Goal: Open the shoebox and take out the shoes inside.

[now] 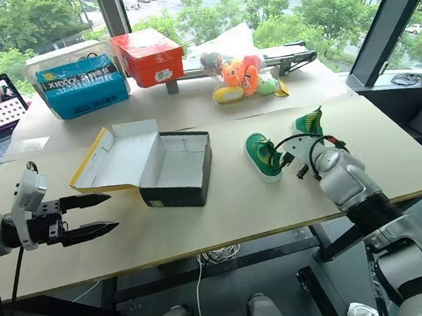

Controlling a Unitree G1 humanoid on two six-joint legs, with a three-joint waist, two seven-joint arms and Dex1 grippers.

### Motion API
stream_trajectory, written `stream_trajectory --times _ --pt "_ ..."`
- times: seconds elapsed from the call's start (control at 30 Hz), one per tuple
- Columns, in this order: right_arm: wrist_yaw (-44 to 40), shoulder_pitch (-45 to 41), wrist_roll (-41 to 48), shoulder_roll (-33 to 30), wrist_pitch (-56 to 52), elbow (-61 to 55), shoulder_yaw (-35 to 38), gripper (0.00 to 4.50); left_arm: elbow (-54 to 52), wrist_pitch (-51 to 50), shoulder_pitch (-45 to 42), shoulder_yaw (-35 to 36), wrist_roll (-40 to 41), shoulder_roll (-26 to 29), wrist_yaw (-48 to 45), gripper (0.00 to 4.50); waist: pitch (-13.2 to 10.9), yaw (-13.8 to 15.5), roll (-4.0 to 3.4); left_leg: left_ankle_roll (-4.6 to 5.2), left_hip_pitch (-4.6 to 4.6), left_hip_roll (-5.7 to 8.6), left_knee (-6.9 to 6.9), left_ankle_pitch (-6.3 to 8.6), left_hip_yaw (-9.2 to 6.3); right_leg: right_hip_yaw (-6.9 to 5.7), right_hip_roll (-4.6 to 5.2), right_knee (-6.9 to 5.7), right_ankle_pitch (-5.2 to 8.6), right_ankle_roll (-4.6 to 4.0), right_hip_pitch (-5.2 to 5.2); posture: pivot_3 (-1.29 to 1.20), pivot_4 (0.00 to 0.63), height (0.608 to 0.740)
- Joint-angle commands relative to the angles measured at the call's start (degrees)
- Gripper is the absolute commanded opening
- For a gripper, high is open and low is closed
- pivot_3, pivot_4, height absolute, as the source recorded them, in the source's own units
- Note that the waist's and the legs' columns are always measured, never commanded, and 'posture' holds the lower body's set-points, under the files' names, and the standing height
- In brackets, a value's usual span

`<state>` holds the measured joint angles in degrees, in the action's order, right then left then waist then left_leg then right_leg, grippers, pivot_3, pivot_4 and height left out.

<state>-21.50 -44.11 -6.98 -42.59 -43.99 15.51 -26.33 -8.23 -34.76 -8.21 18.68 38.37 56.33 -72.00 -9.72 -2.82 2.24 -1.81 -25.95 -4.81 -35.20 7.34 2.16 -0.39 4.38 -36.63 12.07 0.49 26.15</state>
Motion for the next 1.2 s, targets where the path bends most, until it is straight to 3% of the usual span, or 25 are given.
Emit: stream_trajectory --times 0.03,0.3,0.57,0.83,0.97,1.1,1.2 --pt "-2.60 0.23 0.66 3.42 1.37 1.02 3.24 1.00 -1.43 0.63 -0.11 0.99 0.69 0.16 -0.01 4.50 0.04 -0.06 0.10 0.01 0.02 0.00 0.00 0.00 0.01 0.01 -0.01 -0.02 0.00 0.00 -0.01 0.00 0.150 0.732" --pt "-4.62 0.74 1.66 6.13 -2.70 -1.62 11.39 3.68 -1.64 0.81 -0.32 0.42 0.63 -0.19 -0.06 4.50 0.02 0.23 0.12 0.35 0.10 0.00 0.08 -0.22 0.04 0.09 -0.07 -0.18 0.03 -0.10 0.02 0.00 0.150 0.732" --pt "-9.15 4.01 5.49 1.68 -14.77 -19.48 19.73 3.68 -6.27 0.17 1.17 -0.65 1.56 -2.86 2.06 4.50 -0.10 1.02 0.00 0.34 0.05 0.01 0.10 -0.21 0.09 0.10 -0.03 -0.19 0.03 -0.09 0.05 0.00 0.150 0.732" --pt "-17.30 13.70 15.15 -5.53 -22.47 -36.90 31.32 3.68 -9.93 1.28 3.18 -2.90 1.30 -2.00 -0.35 4.50 -0.10 2.29 0.00 0.17 0.05 0.00 0.07 -0.10 0.12 0.10 -0.01 -0.16 0.05 -0.09 0.04 0.00 0.150 0.732" --pt "-15.42 16.93 21.81 3.58 -28.63 -44.20 41.10 3.68 -9.94 2.27 2.30 -4.65 1.06 -1.96 -1.87 4.50 -0.10 2.00 0.02 -0.01 0.13 -0.01 0.05 0.01 0.11 0.11 -0.04 -0.17 0.04 -0.08 -0.02 0.00 0.150 0.732" --pt "-9.70 20.71 20.73 8.40 -27.55 -48.67 41.65 3.68 -9.65 2.77 2.83 -4.02 1.24 -3.54 0.47 4.50 -0.10 2.12 0.01 0.00 0.15 0.00 0.04 0.00 0.11 0.14 -0.03 -0.21 0.03 -0.07 -0.01 0.00 0.150 0.732" --pt "-3.55 26.91 18.31 12.60 -24.60 -52.55 41.19 3.68 -8.81 4.87 6.02 -1.52 -0.67 -8.83 8.41 4.50 -0.09 2.20 0.01 0.01 0.10 0.02 0.02 0.00 0.13 0.14 0.01 -0.15 0.04 -0.06 -0.04 0.00 0.150 0.732"
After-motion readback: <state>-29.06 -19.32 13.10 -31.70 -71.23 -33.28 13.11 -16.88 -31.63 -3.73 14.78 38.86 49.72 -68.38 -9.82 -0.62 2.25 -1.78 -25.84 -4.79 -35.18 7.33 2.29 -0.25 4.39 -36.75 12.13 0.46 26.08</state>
